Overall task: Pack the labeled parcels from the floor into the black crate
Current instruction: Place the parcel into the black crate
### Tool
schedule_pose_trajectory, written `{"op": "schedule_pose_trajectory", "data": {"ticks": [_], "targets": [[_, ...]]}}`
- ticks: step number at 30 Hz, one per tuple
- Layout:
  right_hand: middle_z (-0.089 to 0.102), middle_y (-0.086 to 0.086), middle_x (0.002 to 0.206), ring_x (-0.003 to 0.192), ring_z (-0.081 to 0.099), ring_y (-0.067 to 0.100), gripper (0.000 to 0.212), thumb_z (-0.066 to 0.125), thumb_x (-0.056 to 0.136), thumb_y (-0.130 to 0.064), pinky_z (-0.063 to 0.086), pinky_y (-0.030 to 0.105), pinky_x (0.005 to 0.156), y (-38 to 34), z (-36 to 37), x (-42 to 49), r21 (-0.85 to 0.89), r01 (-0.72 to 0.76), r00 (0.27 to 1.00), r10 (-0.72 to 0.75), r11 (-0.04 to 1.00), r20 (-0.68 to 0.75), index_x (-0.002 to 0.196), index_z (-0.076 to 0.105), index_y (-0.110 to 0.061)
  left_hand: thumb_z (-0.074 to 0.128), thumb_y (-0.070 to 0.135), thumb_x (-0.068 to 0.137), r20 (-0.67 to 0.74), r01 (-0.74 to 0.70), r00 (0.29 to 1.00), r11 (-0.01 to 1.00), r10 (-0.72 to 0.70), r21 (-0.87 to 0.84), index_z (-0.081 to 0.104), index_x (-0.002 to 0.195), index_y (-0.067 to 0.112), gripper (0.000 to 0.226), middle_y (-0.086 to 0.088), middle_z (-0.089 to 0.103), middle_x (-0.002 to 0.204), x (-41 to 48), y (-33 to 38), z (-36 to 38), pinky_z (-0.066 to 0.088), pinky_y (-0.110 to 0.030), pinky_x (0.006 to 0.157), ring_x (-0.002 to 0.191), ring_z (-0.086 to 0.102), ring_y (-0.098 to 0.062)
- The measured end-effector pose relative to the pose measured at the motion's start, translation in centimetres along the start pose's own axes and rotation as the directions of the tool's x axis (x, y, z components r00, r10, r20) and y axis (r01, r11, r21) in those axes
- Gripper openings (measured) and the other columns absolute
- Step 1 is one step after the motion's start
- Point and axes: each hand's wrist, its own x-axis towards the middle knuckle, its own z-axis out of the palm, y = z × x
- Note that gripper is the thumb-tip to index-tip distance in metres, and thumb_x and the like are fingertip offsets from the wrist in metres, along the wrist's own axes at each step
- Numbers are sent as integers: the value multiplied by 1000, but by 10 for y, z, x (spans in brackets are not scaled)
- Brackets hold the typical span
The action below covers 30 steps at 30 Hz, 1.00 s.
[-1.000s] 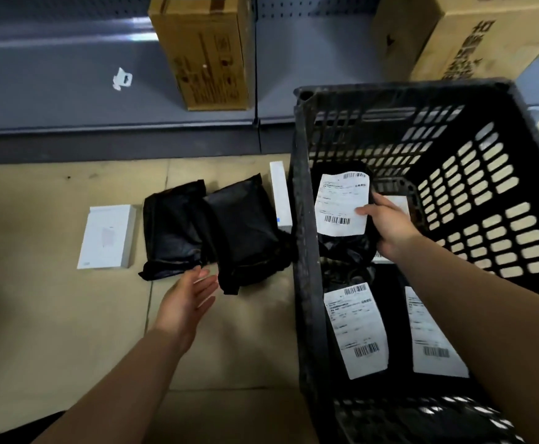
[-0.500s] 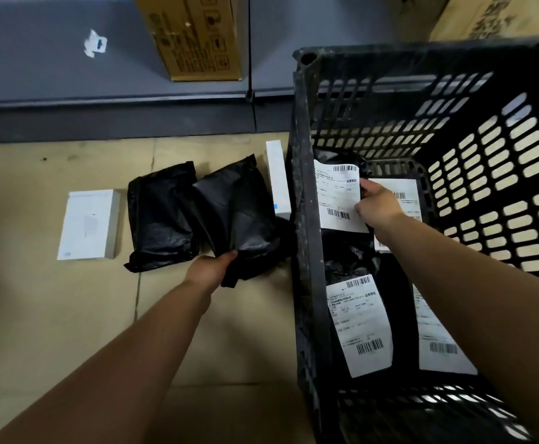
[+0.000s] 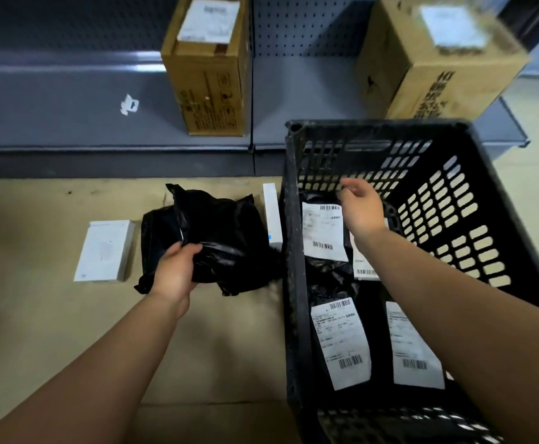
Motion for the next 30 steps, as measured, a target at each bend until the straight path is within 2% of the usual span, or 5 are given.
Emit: {"op": "schedule_pose_trajectory", "data": {"ticks": [5,13,21,27,30], "targets": [[60,-8,74,55,47,3,20,54,102,-16,41,13,49,-64,5,-57,63,192,981,-191,979,-19,108,72,-21,68,26,92,-46,-128,991,990,126,-53,63,132,23,41,-2,75,118,-40,32,-5,56,-45,100,106,72,-23],[69,-5,108,95,63,7,29,66,99,-27,46,19,80,-104,66,-175,0,197,876,-175,980,449,127,69,-20,61,24,91,-146,-429,886,898,439,99,71,95,13,15,-10,76,93,-106,60,-34,53,-36,75,87,71,-29],[79,5,119,110,77,23,68,81,74,-61,57,49,105,-88,125,-246,298,-217,807,-1,930,591,131,67,-26,56,33,90,162,-735,534,361,830,574,69,96,16,22,0,53,128,-153,48,-64,45,-31,102,114,54,-21],[73,23,127,119,73,33,86,88,71,-63,52,49,112,-67,121,-252,352,-433,742,106,830,662,129,71,-1,62,34,83,516,-782,369,-43,773,622,73,99,21,23,0,62,132,-170,31,-66,51,-43,102,122,57,-24],[72,25,129,121,70,39,76,90,73,-46,51,54,111,-51,110,-238,391,-453,767,127,801,628,132,69,-1,58,41,90,526,-848,462,183,714,497,67,128,28,41,10,67,133,-173,34,-72,50,-33,107,124,61,-9]]}}
